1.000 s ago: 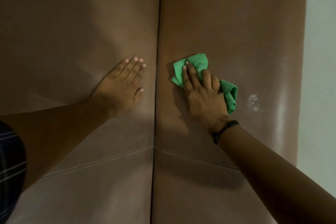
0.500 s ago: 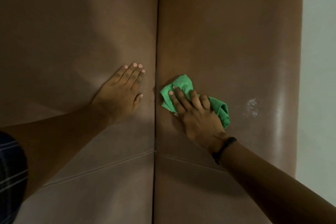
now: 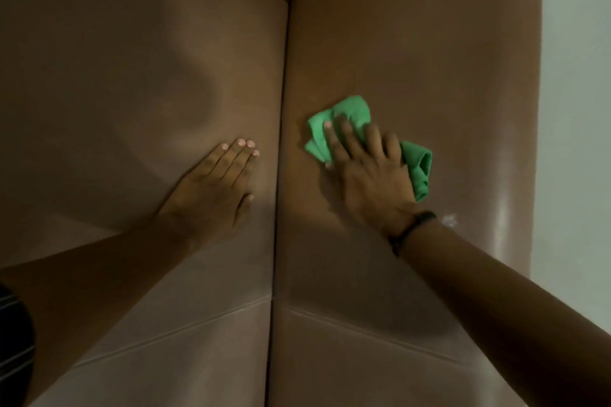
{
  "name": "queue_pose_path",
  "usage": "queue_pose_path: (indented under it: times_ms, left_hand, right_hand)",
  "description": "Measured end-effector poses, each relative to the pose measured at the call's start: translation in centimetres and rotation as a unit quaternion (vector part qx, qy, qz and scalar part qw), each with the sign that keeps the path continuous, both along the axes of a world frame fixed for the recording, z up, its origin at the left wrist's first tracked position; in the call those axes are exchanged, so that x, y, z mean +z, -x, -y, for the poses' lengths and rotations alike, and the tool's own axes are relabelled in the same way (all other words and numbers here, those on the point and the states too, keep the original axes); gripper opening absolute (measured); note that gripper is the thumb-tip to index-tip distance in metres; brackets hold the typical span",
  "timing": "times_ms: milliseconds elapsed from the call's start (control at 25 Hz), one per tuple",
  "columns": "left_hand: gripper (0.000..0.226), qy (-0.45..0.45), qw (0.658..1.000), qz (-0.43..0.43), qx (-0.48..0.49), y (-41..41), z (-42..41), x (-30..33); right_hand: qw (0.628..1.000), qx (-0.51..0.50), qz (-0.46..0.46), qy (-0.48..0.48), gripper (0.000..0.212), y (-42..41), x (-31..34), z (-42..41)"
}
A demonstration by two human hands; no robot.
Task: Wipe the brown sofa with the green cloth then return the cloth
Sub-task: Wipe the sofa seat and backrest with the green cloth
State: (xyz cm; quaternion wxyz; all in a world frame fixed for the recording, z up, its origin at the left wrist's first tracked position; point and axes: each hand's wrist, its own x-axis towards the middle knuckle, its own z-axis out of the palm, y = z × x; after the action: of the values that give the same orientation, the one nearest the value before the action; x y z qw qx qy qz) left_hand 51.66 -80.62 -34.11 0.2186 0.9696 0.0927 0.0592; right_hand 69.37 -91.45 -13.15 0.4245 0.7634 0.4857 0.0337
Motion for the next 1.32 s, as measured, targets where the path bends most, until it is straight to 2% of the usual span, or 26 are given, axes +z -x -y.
queue_pose_path:
  times_ms: [80, 120, 200, 280, 360, 440, 520, 600, 720, 880, 960, 1040, 1200, 1280, 1320]
  left_hand:
    - [0.077, 0.002, 1.0, 0.025, 0.014, -0.1, 0.0, -0.1]
    - [0.077, 0.001, 1.0, 0.027, 0.016, -0.3, 0.0, -0.1]
    - [0.076, -0.006, 0.999, 0.031, 0.019, -0.3, 0.0, 0.0]
    - [0.076, -0.017, 0.999, 0.034, 0.023, 0.0, 0.1, -0.2]
    - [0.076, -0.015, 0.999, 0.043, 0.018, -0.2, 0.0, -0.4]
    - [0.077, -0.016, 0.999, 0.043, 0.027, -0.6, 0.3, -1.3]
    - [0.077, -0.018, 0.999, 0.04, 0.021, -0.7, 0.4, -1.9]
    - [0.077, -0.008, 0.998, 0.059, 0.02, -0.8, 0.5, -1.8]
    - [0.076, 0.004, 0.998, 0.064, 0.027, -0.2, 0.2, -1.2]
    - [0.078, -0.008, 0.998, 0.051, 0.025, -0.4, 0.4, -1.2]
    - [0.078, -0.01, 0.999, 0.043, 0.016, -0.1, 0.5, -1.2]
    - [0.078, -0.005, 0.999, 0.041, 0.005, -0.3, 0.4, -0.8]
    - [0.078, 0.004, 0.999, 0.046, 0.01, -0.1, 0.2, -0.5]
    - [0.079, 0.0, 1.0, 0.021, 0.01, -0.1, 0.5, -0.6]
    - [0.079, -0.002, 1.0, 0.02, 0.006, 0.0, 0.5, -0.8]
  right_hand:
    - [0.997, -0.071, 0.012, 0.0, 0.067, -0.6, -1.2, -3.1]
    - [0.997, -0.064, -0.021, 0.027, 0.067, 0.4, -1.9, -2.9]
    - [0.988, 0.01, -0.115, 0.105, 0.066, 4.2, -1.7, 2.2]
    - [0.988, 0.034, -0.121, 0.089, 0.066, 3.3, 1.0, 2.9]
    - [0.999, 0.018, -0.028, 0.001, 0.067, -1.8, 1.7, -1.0]
    - [0.999, -0.029, 0.037, -0.009, 0.066, -4.8, 1.1, -5.8]
    - [0.999, -0.004, -0.001, 0.04, 0.067, -4.2, 0.7, -5.1]
    - [0.997, 0.032, -0.019, 0.07, 0.067, -1.6, 3.2, -1.2]
    - [0.999, 0.002, 0.032, 0.0, 0.064, 1.7, 6.0, 4.1]
    - [0.994, 0.079, -0.043, 0.059, 0.071, 5.7, 8.1, 11.4]
    - [0.998, 0.062, 0.021, 0.003, 0.067, 2.6, 9.9, 9.4]
    - [0.996, 0.004, 0.079, -0.035, 0.065, 0.5, 9.8, 5.8]
    - [0.998, 0.047, -0.004, 0.032, 0.066, 4.4, 9.4, 9.7]
    - [0.999, 0.043, 0.03, 0.014, 0.068, 3.1, 11.1, 9.9]
    - [0.997, 0.022, 0.066, -0.025, 0.069, 1.8, 10.9, 8.4]
